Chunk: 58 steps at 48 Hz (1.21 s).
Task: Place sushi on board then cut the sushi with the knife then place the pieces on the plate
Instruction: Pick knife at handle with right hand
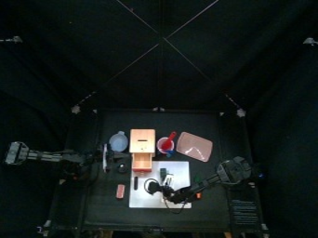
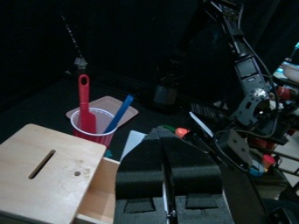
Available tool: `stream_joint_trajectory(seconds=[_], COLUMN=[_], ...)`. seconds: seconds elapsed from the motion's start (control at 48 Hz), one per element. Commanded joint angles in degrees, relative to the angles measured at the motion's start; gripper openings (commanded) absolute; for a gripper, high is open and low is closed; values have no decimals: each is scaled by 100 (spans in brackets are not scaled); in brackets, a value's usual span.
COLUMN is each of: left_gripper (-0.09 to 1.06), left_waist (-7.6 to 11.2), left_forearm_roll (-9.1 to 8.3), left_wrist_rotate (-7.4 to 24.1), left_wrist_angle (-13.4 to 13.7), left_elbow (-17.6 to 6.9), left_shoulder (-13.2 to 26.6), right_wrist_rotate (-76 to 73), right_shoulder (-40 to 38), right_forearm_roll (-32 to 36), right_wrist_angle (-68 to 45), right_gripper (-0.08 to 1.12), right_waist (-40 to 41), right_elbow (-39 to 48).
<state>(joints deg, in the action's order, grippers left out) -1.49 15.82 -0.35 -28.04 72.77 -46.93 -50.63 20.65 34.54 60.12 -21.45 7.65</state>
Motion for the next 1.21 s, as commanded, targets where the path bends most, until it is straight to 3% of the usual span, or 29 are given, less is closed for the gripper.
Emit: stream_joint_trajectory(seconds=[0.021, 0.125, 0.229, 0.333, 0.542, 0.771, 0.958, 1.208], left_gripper=[8, 8, 8, 8, 8, 8, 8, 8], left_waist=[-9, -9, -18, -26, -26, -26, -26, -26], left_forearm_roll=[0, 0, 9, 53, 132, 132, 132, 132], left_wrist_rotate=[0, 0, 0, 0, 0, 0, 0, 0], left_wrist_angle=[-26, -18, -18, -26, -26, -26, -18, -26], left_elbow=[-62, -62, -62, -70, -53, -18, 9, 79], left_shoulder=[18, 18, 18, 18, 18, 18, 18, 18], right_wrist_rotate=[0, 9, 88, 325, 334, -158, -686, -712], right_shoulder=[-105, -105, -105, -44, -202, -879, -1116, -1028], right_forearm_roll=[-18, -114, -299, -642, -413, -132, -193, -800], right_wrist_angle=[9, -35, -79, -79, 237, 237, -483, -1485], right_gripper=[71, 78, 94, 104, 104, 104, 104, 103], right_waist=[-9, -18, -79, -105, -158, 272, 1063, 1714], right_elbow=[-141, -176, -264, -448, -703, -185, 316, 642])
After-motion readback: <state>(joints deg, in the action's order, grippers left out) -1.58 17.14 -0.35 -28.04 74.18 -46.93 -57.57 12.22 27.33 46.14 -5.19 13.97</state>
